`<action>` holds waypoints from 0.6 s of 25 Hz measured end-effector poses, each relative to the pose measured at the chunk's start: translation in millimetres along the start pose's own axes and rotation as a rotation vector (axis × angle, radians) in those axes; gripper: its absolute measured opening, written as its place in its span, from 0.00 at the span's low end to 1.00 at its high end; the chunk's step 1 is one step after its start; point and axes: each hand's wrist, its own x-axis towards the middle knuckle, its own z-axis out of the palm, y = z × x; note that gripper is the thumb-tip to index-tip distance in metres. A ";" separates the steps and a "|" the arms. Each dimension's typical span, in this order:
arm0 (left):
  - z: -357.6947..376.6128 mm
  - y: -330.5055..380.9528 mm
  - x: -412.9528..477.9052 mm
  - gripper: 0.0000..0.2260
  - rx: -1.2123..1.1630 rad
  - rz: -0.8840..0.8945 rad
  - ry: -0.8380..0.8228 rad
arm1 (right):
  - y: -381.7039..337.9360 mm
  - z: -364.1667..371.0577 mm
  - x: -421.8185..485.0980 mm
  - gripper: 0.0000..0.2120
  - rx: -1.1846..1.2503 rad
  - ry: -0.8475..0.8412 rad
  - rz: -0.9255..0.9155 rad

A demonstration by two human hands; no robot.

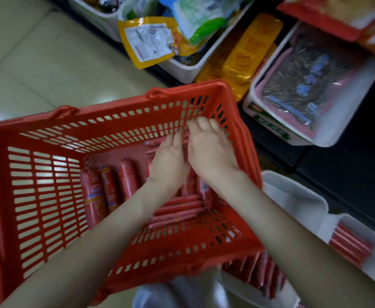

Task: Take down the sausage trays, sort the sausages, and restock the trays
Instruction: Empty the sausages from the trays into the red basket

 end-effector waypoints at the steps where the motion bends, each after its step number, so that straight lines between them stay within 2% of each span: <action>1: -7.5 22.6 -1.9 0.21 -0.017 0.104 0.065 | 4.7 -19.5 -11.0 0.16 -0.006 0.149 -0.046; 2: -15.0 49.5 -5.2 0.21 -0.047 0.201 0.121 | 15.4 -37.8 -26.6 0.16 -0.007 0.269 -0.068; 4: -26.9 101.2 -12.7 0.19 -0.125 0.318 0.203 | 48.6 -61.7 -59.5 0.17 0.026 0.386 -0.034; 6: -26.6 148.1 -26.1 0.17 -0.172 0.409 0.248 | 92.0 -73.8 -99.8 0.17 0.098 0.432 0.115; 8: -4.4 185.3 -50.2 0.16 -0.203 0.485 0.196 | 137.3 -71.5 -150.5 0.16 0.154 0.428 0.316; 10: 42.4 202.5 -82.1 0.16 -0.157 0.532 0.046 | 173.1 -57.9 -201.7 0.15 0.245 0.327 0.525; 12: 100.8 198.7 -113.5 0.17 0.045 0.530 -0.197 | 196.5 -37.8 -244.0 0.13 0.349 0.188 0.712; 15: 165.3 158.2 -140.1 0.21 0.391 0.293 -0.619 | 195.3 6.9 -275.3 0.15 0.443 -0.143 0.803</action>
